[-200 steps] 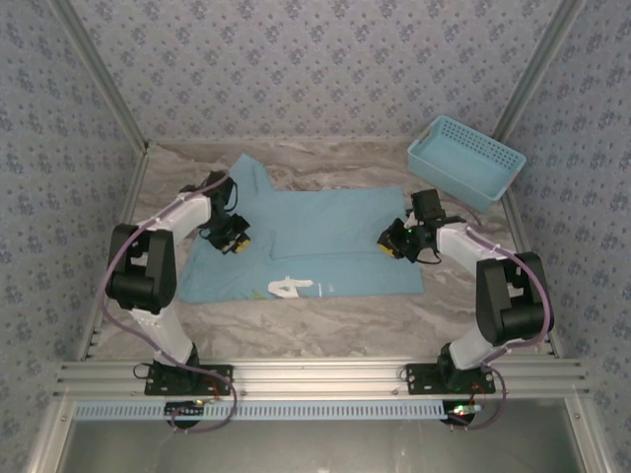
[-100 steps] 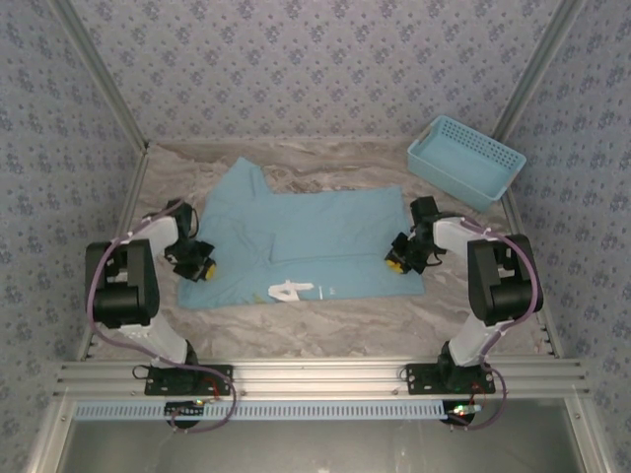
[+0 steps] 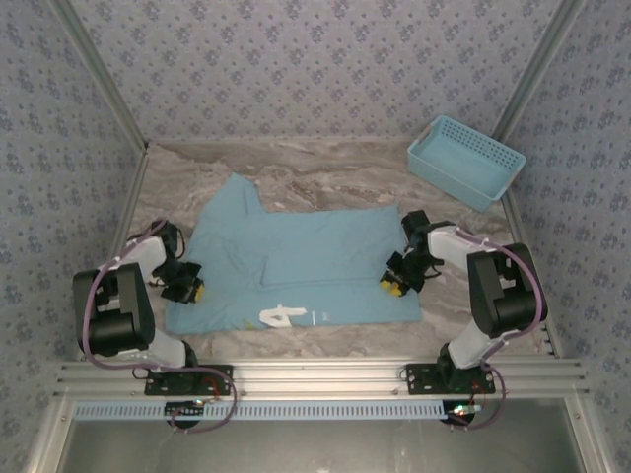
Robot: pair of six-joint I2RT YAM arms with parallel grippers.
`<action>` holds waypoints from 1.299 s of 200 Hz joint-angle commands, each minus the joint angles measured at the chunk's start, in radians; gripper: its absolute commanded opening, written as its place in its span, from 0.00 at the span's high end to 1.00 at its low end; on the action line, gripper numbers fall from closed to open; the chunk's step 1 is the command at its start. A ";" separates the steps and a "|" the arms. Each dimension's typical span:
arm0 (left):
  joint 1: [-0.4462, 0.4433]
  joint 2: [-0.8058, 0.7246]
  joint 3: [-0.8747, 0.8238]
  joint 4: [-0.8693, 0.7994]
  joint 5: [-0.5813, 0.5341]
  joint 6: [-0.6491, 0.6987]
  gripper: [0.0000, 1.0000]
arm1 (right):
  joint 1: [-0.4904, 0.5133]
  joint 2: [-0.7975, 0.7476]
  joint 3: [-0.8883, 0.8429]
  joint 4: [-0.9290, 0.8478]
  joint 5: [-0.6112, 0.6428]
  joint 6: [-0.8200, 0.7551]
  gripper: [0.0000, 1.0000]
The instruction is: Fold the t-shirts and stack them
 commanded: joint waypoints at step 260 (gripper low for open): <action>-0.227 1.229 1.863 -0.249 0.011 -0.052 0.53 | -0.162 0.327 0.688 0.230 0.083 -0.266 0.52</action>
